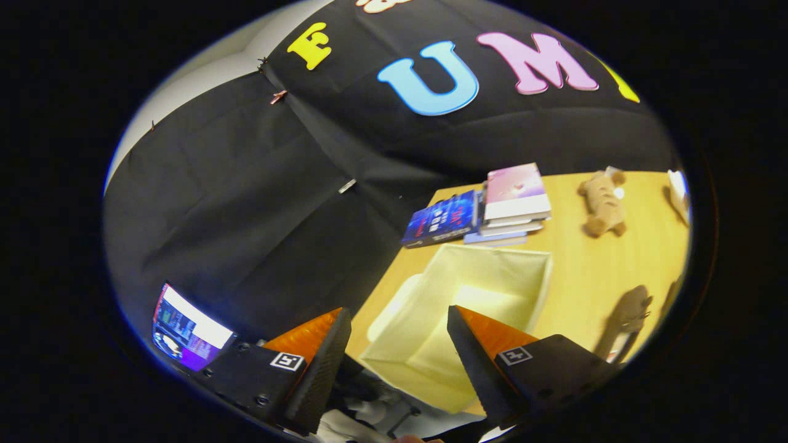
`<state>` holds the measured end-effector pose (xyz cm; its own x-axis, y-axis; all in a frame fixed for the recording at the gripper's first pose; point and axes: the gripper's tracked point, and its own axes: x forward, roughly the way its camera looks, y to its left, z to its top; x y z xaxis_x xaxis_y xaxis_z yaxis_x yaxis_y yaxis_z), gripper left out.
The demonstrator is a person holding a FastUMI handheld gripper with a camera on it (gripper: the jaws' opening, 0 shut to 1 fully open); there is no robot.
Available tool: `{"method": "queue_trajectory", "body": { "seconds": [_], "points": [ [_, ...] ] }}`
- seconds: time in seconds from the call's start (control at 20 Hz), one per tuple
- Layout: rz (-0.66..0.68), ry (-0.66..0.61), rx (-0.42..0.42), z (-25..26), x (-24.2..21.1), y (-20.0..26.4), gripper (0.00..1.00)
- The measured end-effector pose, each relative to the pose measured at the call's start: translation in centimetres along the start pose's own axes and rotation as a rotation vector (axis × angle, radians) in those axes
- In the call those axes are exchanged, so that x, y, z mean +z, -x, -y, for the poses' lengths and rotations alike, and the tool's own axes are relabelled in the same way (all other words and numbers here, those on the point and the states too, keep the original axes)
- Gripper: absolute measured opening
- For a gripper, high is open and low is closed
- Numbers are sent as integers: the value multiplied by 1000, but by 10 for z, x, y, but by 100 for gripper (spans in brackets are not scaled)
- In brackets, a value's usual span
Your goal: Open the storage box then place both shoes into the box .Put the left shoe in first, then the right shoe, with the right side of both shoes facing outward in a uniform manner.
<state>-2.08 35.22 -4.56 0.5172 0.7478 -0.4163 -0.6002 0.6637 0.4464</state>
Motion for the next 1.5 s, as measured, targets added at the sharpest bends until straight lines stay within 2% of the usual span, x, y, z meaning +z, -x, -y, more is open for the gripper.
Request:
{"method": "queue_trajectory", "body": {
  "seconds": [0.2,0.3,0.5,0.7,1.0,1.3,1.35,1.5],
  "points": [
    [80,124,-225,90,-1,50,98],
    [84,146,-328,133,-10,67,98],
    [37,116,-530,221,-47,98,98],
    [-51,45,-659,294,-87,119,99],
    [-146,-31,-699,348,-138,97,99],
    [-164,-134,-707,375,-153,47,96],
    [-162,-169,-689,373,-152,40,84],
    [-154,-209,-675,371,-151,33,58]
  ]
}}
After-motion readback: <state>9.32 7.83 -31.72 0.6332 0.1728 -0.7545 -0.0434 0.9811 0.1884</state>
